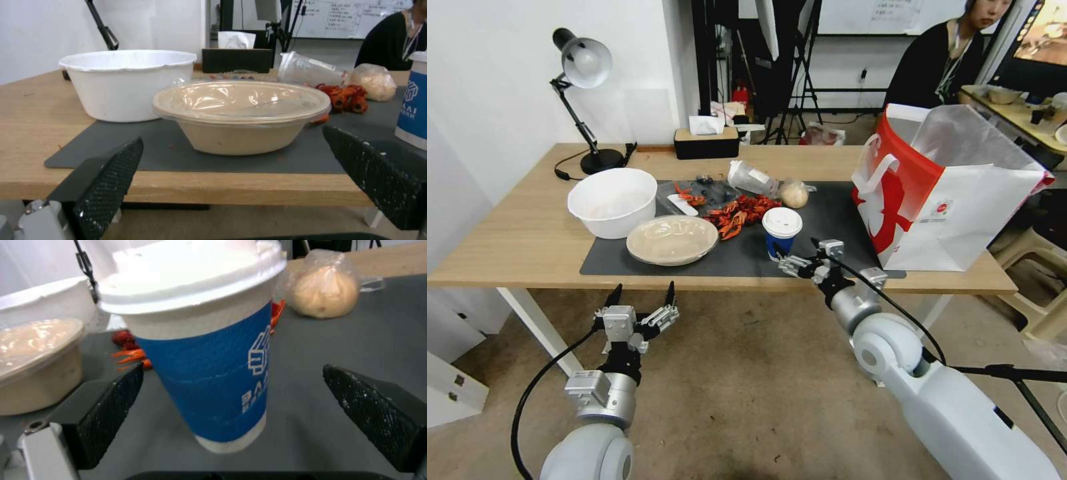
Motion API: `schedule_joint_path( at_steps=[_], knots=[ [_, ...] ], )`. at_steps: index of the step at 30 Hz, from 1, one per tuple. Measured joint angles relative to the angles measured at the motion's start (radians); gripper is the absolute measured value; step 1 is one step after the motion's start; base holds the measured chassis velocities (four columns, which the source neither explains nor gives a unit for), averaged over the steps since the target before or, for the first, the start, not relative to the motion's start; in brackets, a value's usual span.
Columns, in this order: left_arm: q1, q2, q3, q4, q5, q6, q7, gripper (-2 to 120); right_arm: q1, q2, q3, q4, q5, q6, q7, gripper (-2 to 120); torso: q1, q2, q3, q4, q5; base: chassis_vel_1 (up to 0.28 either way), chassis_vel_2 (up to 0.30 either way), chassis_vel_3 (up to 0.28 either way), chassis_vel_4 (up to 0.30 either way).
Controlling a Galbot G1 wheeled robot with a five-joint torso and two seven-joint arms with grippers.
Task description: Pick up the trash from the table and place it into the takeout bag.
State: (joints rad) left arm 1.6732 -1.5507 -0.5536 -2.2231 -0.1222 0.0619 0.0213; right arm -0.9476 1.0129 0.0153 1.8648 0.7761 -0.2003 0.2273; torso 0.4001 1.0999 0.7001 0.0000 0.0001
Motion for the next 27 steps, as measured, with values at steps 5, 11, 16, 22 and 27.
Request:
schedule_joint_path(
  at_steps=[5, 11, 16, 22, 27],
  knots=[
    [0.001, 0.001, -0.001, 0.001, 0.0, -0.004, -0.001, 100, 0.064, 0.022, -0.047, -0.07, 0.003, -0.003, 0.007, 99, 0.0, 0.0, 0.0, 0.0, -0.0002, 0.0, 0.0, 0.0, 0.0],
    [0.001, 0.001, -0.004, 0.003, 0.0, -0.006, -0.002, 100, 0.114, 0.052, -0.084, -0.119, 0.002, -0.003, 0.012, 88, 0.0, 0.0, 0.0, 0.0, -0.0003, 0.0, 0.0, 0.0, 0.0],
    [0.0, 0.001, -0.007, 0.004, 0.0, -0.007, -0.003, 100, 0.124, 0.065, -0.098, -0.127, -0.002, -0.003, 0.014, 70, 0.0, 0.0, 0.0, 0.0, -0.0002, 0.0, 0.0, 0.0, 0.0],
    [-0.002, 0.001, -0.007, 0.011, 0.0, -0.012, -0.003, 100, 0.108, 0.065, -0.096, -0.111, -0.009, -0.003, 0.016, 60, 0.0, 0.0, 0.0, 0.0, -0.0002, 0.0, 0.0, 0.0, 0.0],
    [-0.002, 0.001, -0.005, 0.013, 0.0, -0.015, -0.004, 100, 0.095, 0.057, -0.069, -0.064, -0.002, -0.001, 0.02, 60, 0.0, 0.0, 0.0, 0.0, -0.0001, 0.0, 0.0, 0.0, 0.0]
  ],
)
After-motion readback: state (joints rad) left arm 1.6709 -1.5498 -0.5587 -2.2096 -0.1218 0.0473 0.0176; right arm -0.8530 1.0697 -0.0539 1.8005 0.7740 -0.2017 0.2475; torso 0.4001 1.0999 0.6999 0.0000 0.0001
